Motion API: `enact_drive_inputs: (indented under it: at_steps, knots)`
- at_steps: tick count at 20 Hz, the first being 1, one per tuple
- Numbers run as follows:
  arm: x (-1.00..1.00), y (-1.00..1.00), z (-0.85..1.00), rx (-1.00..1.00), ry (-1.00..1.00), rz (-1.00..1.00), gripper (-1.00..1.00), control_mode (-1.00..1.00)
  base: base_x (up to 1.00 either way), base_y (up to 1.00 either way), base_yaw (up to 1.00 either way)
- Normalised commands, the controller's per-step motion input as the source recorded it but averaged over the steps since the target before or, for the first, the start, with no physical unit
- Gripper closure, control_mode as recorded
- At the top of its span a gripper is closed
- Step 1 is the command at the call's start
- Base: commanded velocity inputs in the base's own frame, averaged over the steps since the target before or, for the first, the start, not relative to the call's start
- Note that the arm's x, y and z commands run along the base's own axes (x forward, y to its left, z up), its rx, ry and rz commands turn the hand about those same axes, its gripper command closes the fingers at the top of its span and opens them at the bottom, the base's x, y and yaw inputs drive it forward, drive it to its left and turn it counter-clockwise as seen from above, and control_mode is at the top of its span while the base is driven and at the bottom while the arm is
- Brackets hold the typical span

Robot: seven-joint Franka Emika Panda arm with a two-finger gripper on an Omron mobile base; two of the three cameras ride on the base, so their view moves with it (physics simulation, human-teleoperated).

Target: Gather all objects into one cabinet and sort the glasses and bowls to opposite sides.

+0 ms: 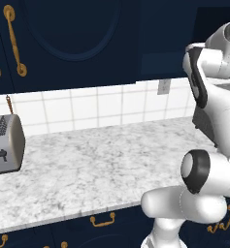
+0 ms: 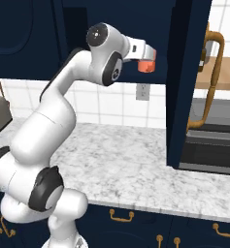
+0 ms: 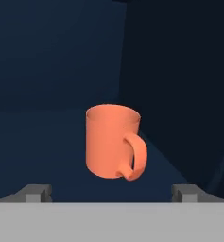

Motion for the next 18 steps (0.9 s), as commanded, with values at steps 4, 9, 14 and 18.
enact_drive_inputs:
  at_steps: [4, 9, 14, 18]
  knots:
    - [0.46, -0.64, -0.02, 0.0, 0.0, 0.0, -1.0, -1.0, 0.0, 0.0, 0.0]
    - [0.4, -0.12, -0.3, 0.0, 0.0, 0.03, -1.0, -1.0, 0.0, 0.0, 0.0]
    - [0.5, 0.0, -0.12, 0.0, 0.0, 0.05, -1.0, -1.0, 0.0, 0.0, 0.0]
    - [0.34, -0.02, 0.0, 0.0, 0.0, 0.04, 1.0, -1.0, 0.0, 0.0, 0.0]
